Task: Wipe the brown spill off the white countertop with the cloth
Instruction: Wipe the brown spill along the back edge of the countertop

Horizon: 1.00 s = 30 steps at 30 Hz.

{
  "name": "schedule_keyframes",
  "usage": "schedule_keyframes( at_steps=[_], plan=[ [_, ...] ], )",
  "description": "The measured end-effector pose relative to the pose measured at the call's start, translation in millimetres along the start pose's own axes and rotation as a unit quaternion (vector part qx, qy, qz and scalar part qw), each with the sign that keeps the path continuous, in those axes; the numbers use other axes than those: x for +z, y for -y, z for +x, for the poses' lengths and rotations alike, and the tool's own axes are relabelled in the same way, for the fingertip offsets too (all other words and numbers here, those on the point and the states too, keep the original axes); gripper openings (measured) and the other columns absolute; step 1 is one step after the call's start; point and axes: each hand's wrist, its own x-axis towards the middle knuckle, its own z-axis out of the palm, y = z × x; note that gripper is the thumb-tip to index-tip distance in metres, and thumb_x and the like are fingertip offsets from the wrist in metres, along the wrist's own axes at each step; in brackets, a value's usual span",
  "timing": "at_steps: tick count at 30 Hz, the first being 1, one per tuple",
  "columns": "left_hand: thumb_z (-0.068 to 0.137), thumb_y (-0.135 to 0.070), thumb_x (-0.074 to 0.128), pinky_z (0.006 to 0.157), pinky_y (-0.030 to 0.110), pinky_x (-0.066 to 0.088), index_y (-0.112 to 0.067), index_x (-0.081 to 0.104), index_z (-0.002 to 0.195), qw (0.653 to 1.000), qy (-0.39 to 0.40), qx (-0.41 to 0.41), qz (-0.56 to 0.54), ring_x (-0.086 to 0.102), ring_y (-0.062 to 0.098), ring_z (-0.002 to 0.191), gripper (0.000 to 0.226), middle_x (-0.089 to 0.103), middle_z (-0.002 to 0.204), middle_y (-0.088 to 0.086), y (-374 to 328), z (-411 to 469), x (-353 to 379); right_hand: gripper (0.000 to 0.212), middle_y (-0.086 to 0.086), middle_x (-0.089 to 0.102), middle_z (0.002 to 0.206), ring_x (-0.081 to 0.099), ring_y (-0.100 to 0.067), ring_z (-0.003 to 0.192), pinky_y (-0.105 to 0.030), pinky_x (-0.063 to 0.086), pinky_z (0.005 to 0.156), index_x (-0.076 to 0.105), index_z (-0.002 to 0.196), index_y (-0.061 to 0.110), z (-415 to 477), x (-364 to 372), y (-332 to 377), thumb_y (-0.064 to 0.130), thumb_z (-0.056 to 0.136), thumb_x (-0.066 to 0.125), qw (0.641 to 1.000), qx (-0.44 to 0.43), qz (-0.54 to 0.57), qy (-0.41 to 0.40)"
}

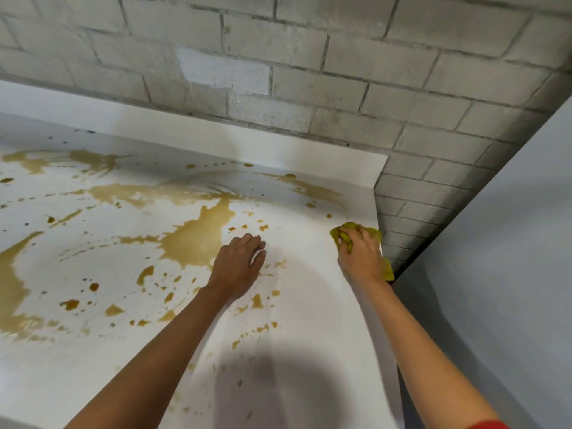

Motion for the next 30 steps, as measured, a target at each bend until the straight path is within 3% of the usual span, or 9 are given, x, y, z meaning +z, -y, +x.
schedule_keyframes(
  at_steps=[4,8,11,14,17,21,25,30],
  plan=[
    [0.097,-0.032,0.040,0.081,0.031,0.037,-0.019,0.058,0.114,1.000,0.006,-0.001,0.001,0.053,0.020,0.101,0.028,0.058,0.111,-0.004,0.1,3.6,-2.0,0.033,-0.016,0.048,0.130,0.046,-0.033,0.117,-0.040,0.039,0.099,0.054,0.125,0.014,35.2,17.0,37.8,0.017,0.093,0.045,1.000,0.004,-0.020,0.014],
    [0.095,-0.035,0.041,0.085,0.031,0.023,-0.018,0.061,0.095,0.999,-0.024,-0.017,0.045,0.055,0.019,0.093,0.026,0.060,0.099,-0.005,-5.4,13.5,-3.4,0.034,-0.007,0.047,0.138,0.044,-0.028,0.124,-0.035,0.037,0.100,0.055,0.125,0.022,11.8,30.2,59.2,0.022,0.091,0.050,0.994,-0.092,0.030,0.047],
    [0.095,-0.035,0.043,0.085,0.032,0.019,-0.018,0.061,0.089,0.997,-0.051,-0.015,0.055,0.054,0.018,0.090,0.025,0.060,0.093,-0.005,-12.9,23.7,-1.6,0.035,-0.001,0.043,0.144,0.038,-0.019,0.131,-0.028,0.034,0.100,0.054,0.126,0.030,-12.6,22.6,35.7,0.027,0.092,0.052,0.986,-0.146,0.039,0.065],
    [0.094,-0.032,0.044,0.084,0.031,0.019,-0.019,0.060,0.096,0.998,-0.053,0.014,0.040,0.051,0.019,0.094,0.020,0.057,0.099,-0.005,-18.8,31.8,4.6,0.033,0.000,0.045,0.142,0.040,-0.020,0.130,-0.032,0.036,0.099,0.056,0.124,0.031,-15.2,6.7,0.3,0.026,0.091,0.053,0.991,-0.120,0.039,0.037],
    [0.095,-0.033,0.043,0.088,0.029,0.017,-0.020,0.058,0.107,0.998,-0.040,0.019,0.038,0.050,0.017,0.105,0.023,0.057,0.111,-0.007,-23.5,41.9,12.0,0.029,-0.009,0.053,0.130,0.048,-0.030,0.119,-0.034,0.041,0.095,0.060,0.119,0.019,14.3,-0.4,-18.2,0.015,0.090,0.053,0.997,-0.066,0.026,-0.016],
    [0.096,-0.035,0.037,0.098,0.029,0.014,-0.019,0.049,0.124,0.998,-0.007,0.013,0.056,0.041,0.015,0.125,0.034,0.049,0.132,-0.004,-22.6,55.3,21.7,0.032,-0.013,0.051,0.131,0.047,-0.033,0.115,-0.038,0.042,0.093,0.056,0.122,0.015,62.6,11.1,1.4,0.018,0.092,0.047,0.999,0.012,-0.043,-0.025],
    [0.097,-0.036,0.034,0.107,0.034,0.016,-0.017,0.042,0.133,0.998,0.014,-0.002,0.063,0.034,0.014,0.134,0.041,0.041,0.144,-0.002,-22.4,70.6,23.7,0.033,-0.009,0.049,0.134,0.047,-0.031,0.118,-0.037,0.042,0.091,0.054,0.124,0.021,69.5,28.2,34.6,0.022,0.092,0.046,0.999,-0.043,-0.026,0.015],
    [0.098,-0.037,0.032,0.105,0.034,0.017,-0.019,0.048,0.129,0.997,0.011,-0.006,0.080,0.044,0.014,0.125,0.039,0.048,0.136,-0.004,-21.6,79.6,26.9,0.034,0.000,0.048,0.141,0.045,-0.020,0.127,-0.035,0.044,0.090,0.055,0.123,0.034,36.2,17.5,6.2,0.027,0.090,0.052,0.989,-0.144,0.012,0.044]
  ],
)
